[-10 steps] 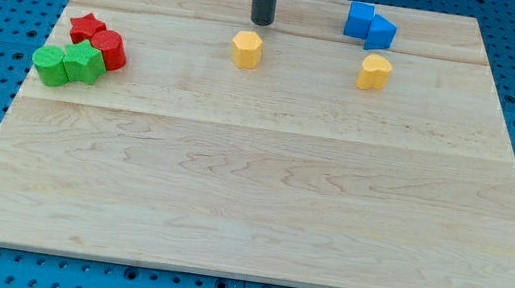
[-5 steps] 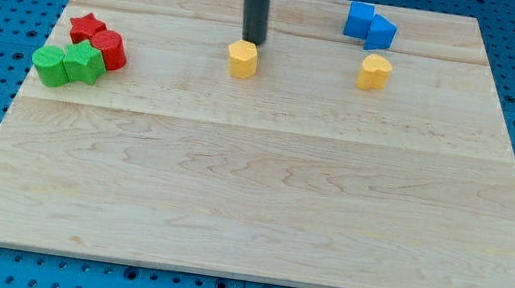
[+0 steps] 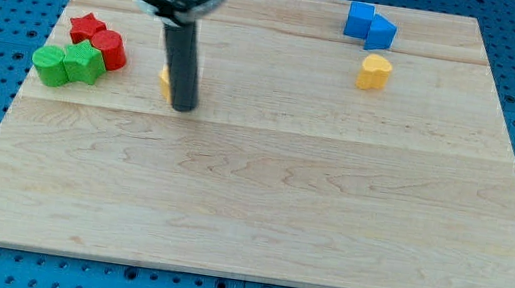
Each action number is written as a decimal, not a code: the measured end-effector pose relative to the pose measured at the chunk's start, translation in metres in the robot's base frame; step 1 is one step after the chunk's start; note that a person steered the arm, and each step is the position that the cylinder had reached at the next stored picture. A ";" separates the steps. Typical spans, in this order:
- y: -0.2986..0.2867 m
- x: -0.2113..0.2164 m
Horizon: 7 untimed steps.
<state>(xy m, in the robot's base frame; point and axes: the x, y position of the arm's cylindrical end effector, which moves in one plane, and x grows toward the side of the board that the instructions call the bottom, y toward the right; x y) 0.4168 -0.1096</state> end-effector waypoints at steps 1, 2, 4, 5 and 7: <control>0.053 0.003; 0.051 -0.030; 0.022 -0.010; 0.167 -0.005; 0.341 -0.104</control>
<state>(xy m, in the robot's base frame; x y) 0.3132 0.2316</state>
